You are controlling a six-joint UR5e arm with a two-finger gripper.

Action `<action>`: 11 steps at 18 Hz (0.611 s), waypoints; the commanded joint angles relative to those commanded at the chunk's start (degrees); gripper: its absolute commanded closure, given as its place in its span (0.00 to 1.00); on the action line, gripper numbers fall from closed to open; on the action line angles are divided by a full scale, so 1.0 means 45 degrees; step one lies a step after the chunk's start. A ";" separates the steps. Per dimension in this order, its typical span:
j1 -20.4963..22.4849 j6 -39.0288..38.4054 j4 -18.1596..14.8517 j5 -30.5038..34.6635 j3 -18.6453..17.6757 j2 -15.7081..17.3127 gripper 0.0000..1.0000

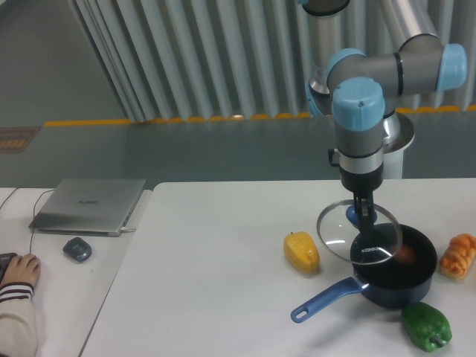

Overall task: Open the lid
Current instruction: 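Lift the glass lid up off the saucepan by its knob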

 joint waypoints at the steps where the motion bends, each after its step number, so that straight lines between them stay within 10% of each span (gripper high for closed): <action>1: -0.0020 -0.0040 0.0000 0.0000 0.0000 0.0000 0.52; 11: -0.0176 -0.0333 -0.0235 -0.0020 -0.0098 0.0137 0.52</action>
